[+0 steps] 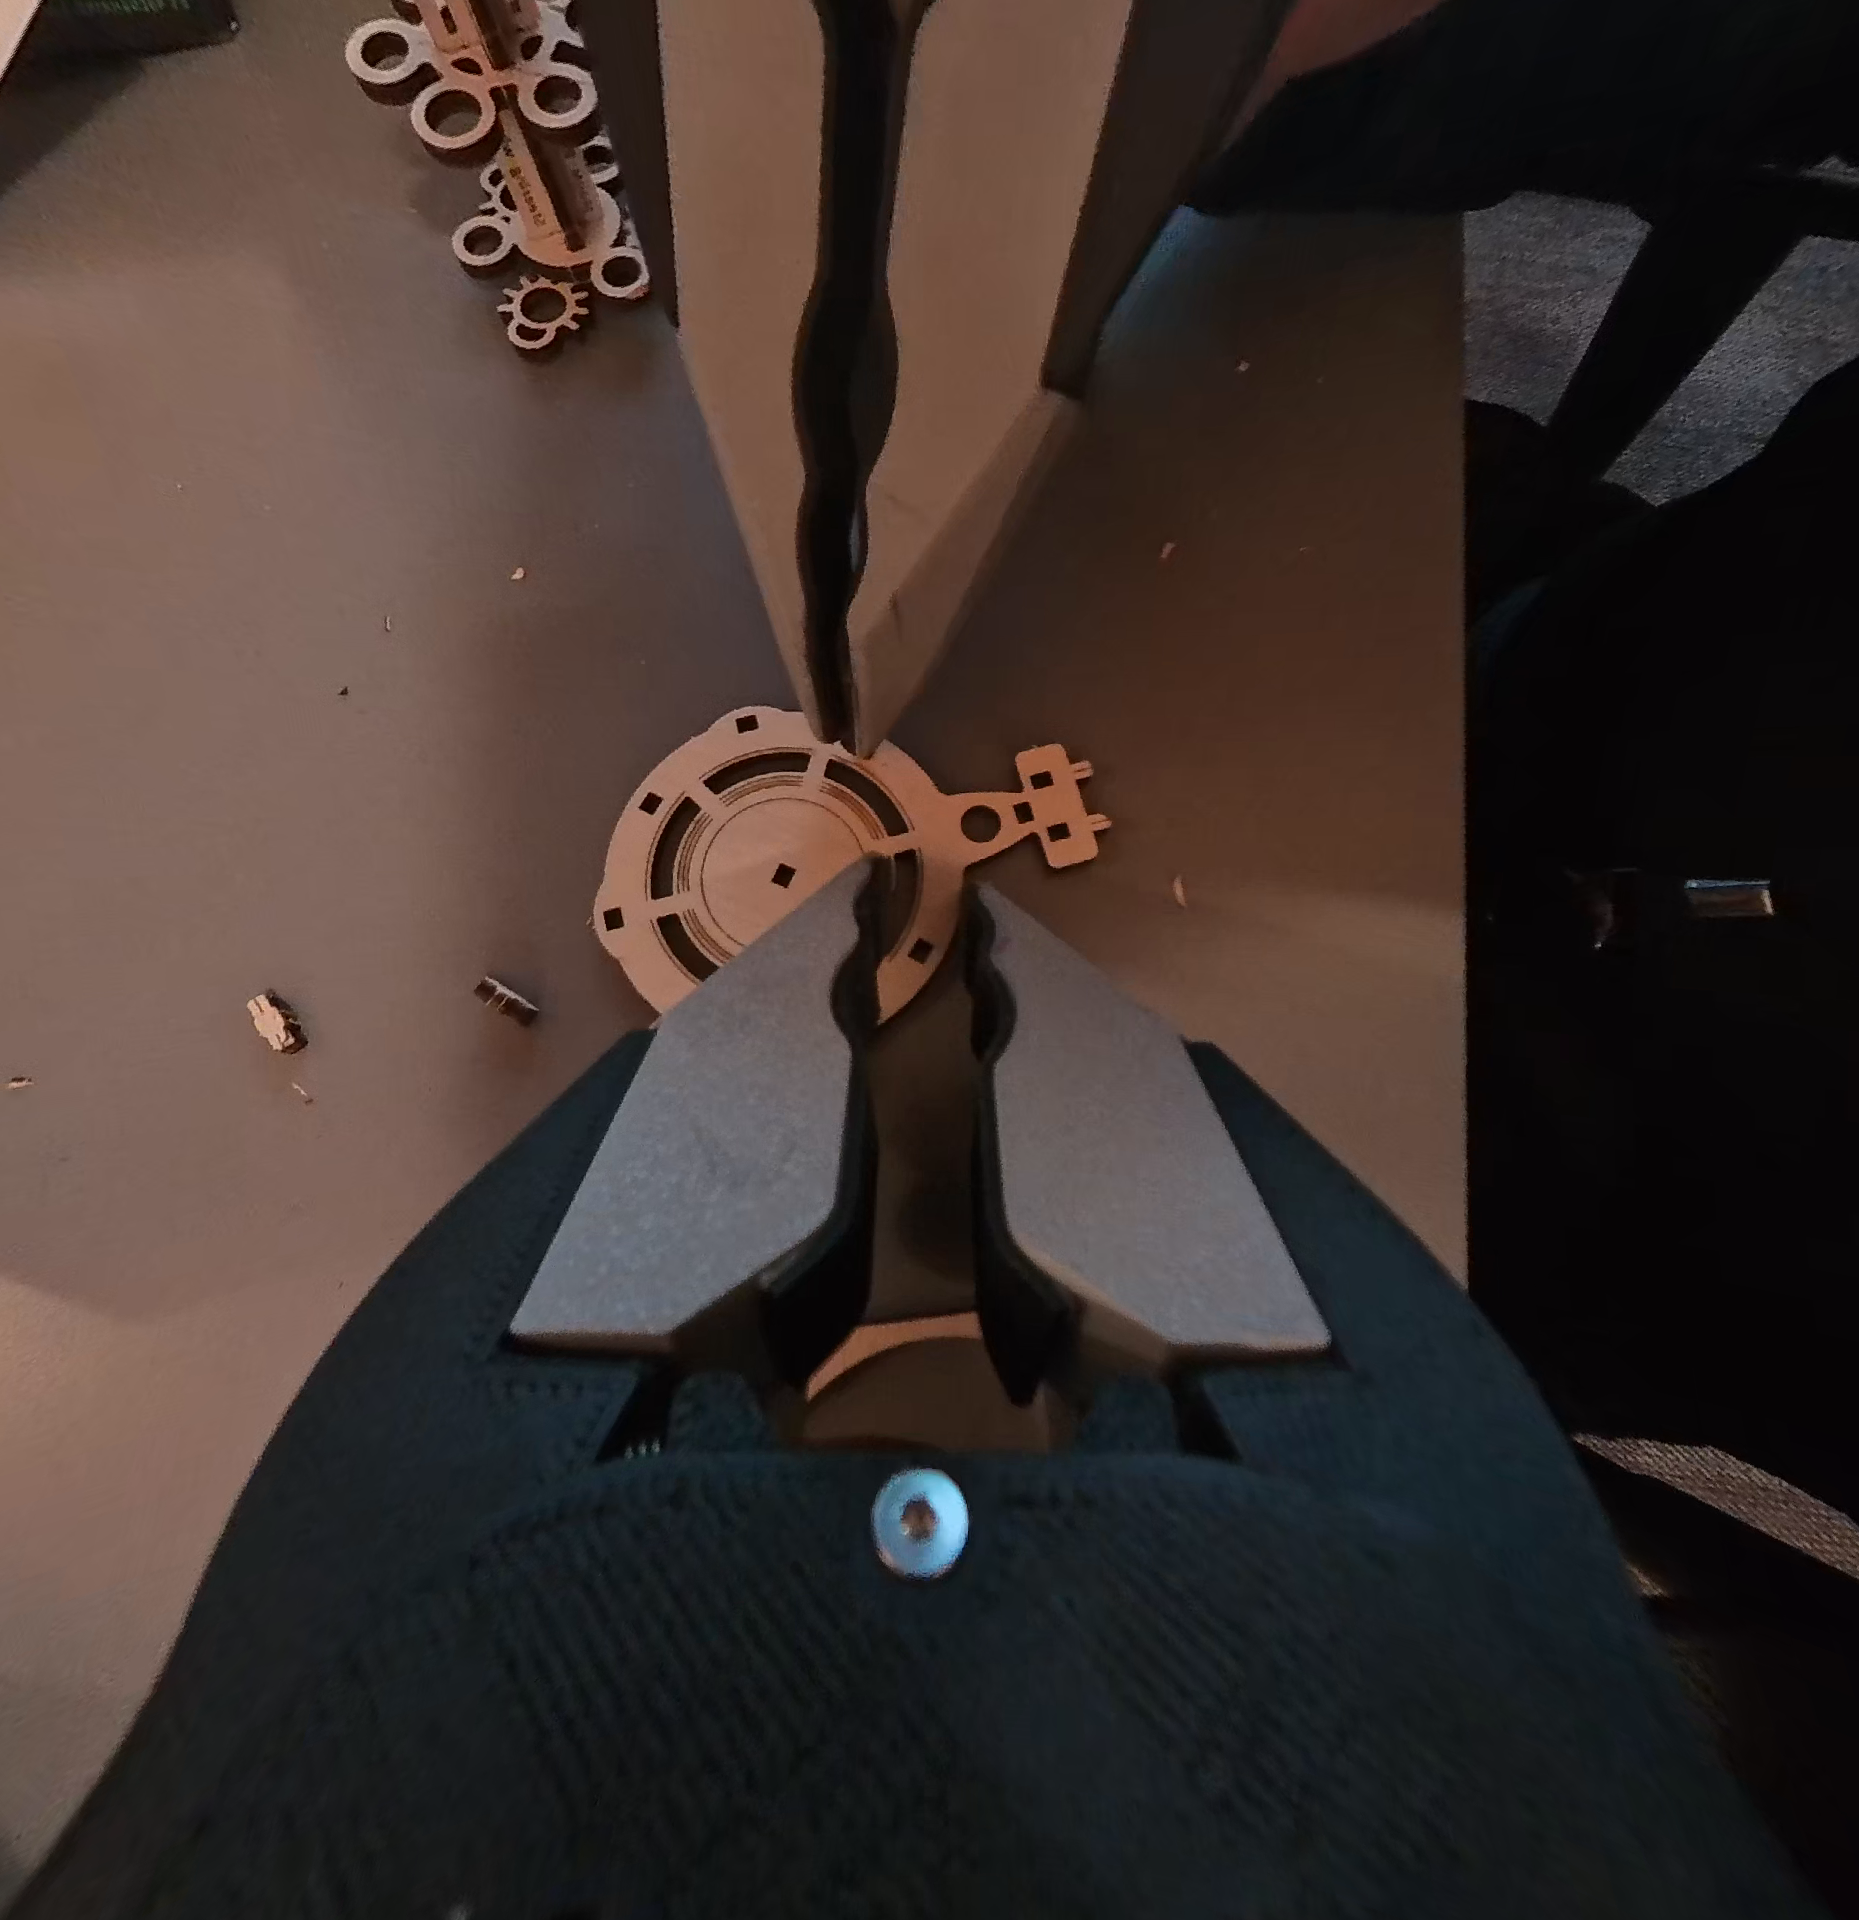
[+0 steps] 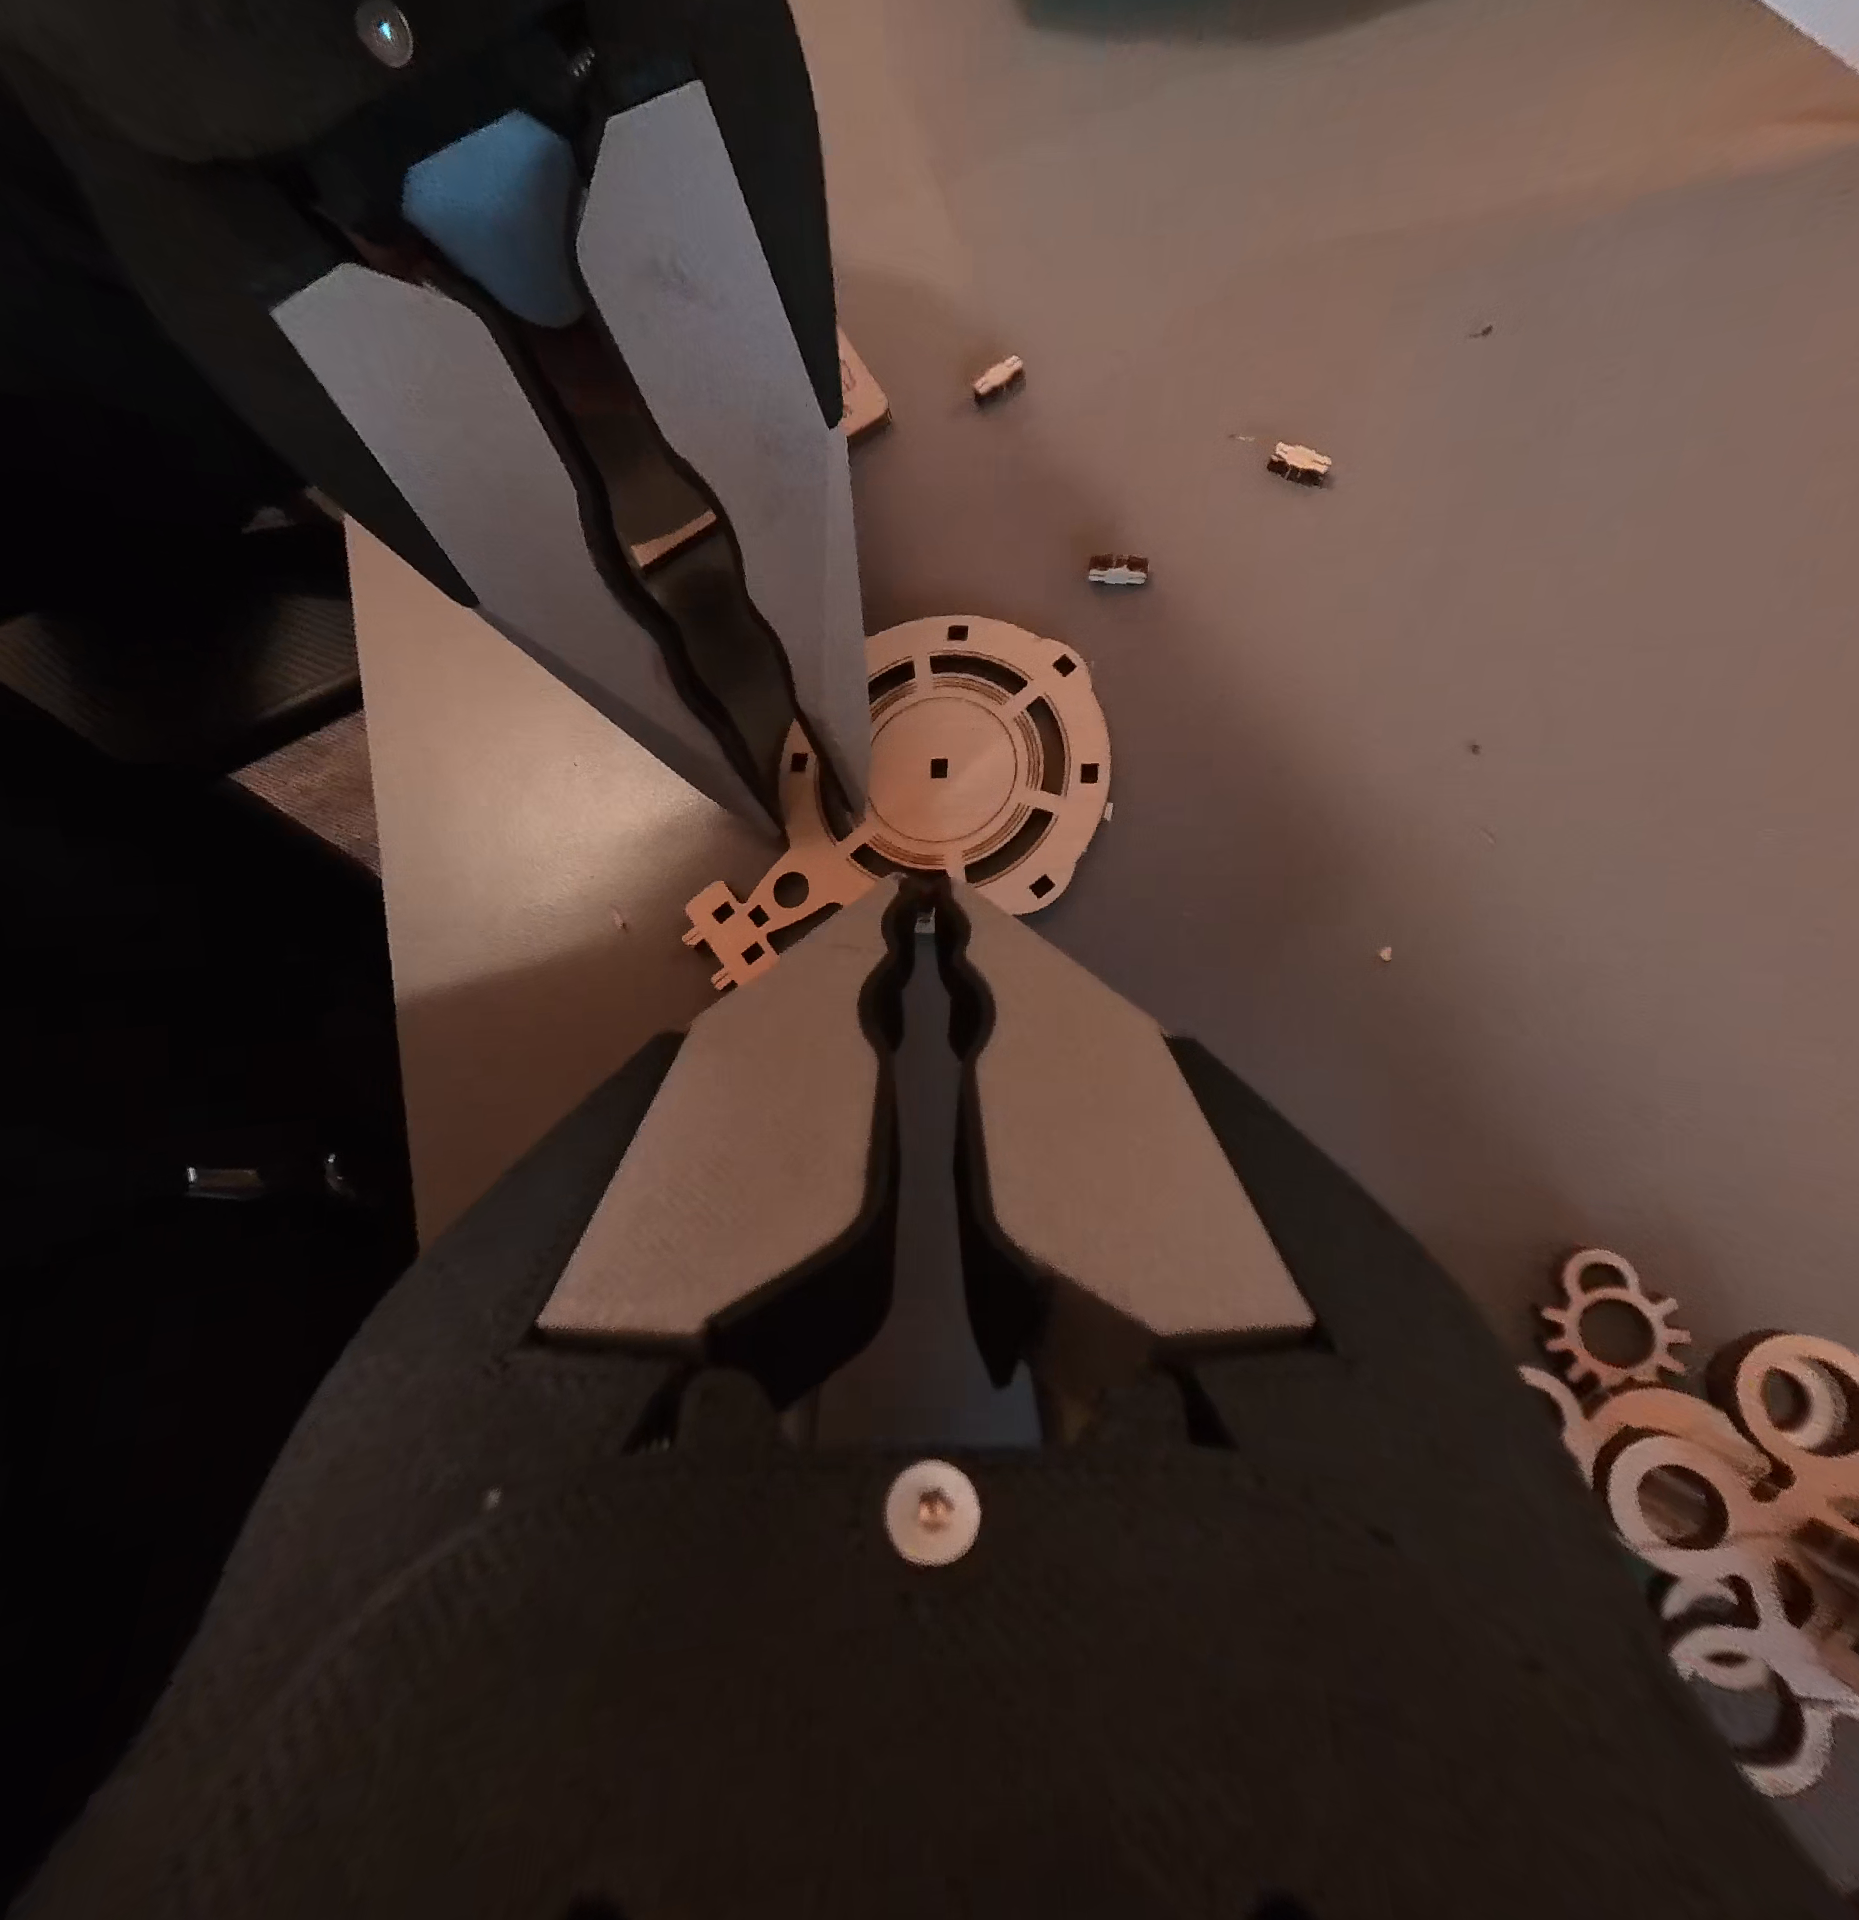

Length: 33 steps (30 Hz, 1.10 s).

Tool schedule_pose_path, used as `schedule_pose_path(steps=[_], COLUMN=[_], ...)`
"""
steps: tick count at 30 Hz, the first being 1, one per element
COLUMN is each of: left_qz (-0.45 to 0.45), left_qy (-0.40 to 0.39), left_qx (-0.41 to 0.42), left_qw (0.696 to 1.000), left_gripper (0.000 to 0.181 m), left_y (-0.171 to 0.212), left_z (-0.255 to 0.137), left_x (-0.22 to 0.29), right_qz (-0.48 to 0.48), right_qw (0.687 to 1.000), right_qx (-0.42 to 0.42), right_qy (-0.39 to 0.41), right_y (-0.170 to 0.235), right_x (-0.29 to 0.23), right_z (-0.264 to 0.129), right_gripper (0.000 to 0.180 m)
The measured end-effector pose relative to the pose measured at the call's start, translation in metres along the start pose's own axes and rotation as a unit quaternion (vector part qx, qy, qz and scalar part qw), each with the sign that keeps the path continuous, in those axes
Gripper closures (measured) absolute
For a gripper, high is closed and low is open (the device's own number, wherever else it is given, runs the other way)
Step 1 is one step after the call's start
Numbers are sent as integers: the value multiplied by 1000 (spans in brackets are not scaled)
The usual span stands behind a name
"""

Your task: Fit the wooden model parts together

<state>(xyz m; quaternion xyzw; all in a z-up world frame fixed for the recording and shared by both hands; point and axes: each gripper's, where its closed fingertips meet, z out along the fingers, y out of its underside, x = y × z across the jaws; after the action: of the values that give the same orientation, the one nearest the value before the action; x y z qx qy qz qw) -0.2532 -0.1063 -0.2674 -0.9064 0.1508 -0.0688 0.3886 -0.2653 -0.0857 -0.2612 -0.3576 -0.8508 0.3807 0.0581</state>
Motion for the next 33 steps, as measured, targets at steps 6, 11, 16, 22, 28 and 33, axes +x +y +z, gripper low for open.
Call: schedule_pose_path(steps=[6, 11, 16, 22, 28, 33], left_qz=[-1, 0, 1, 1, 0, 1], left_qy=[1, 0, 0, 0, 0, 0], left_qx=[0, 0, 0, 0, 0, 0], left_qw=[1000, 1000, 1000, 1000, 1000, 1000], left_gripper=[169, 169, 169, 169, 170, 170], left_y=[0, 0, 0, 0, 0, 0], left_z=[0, 0, 0, 0, 0, 0], left_x=[0, 0, 0, 0, 0, 0], right_qz=[-5, -26, -43, -61, -57, -63], right_qw=[1000, 999, 999, 996, 996, 996], right_qx=[26, -16, -5, -47, -64, -56], right_qy=[2, 22, 32, 49, 20, 35], right_y=[-13, -2, -11, -3, -3, -8], right_x=[2, 3, 2, 3, -6, -3], right_z=[-11, -3, -9, -7, -2, -4], right_gripper=[180, 180, 180, 180, 180, 180])
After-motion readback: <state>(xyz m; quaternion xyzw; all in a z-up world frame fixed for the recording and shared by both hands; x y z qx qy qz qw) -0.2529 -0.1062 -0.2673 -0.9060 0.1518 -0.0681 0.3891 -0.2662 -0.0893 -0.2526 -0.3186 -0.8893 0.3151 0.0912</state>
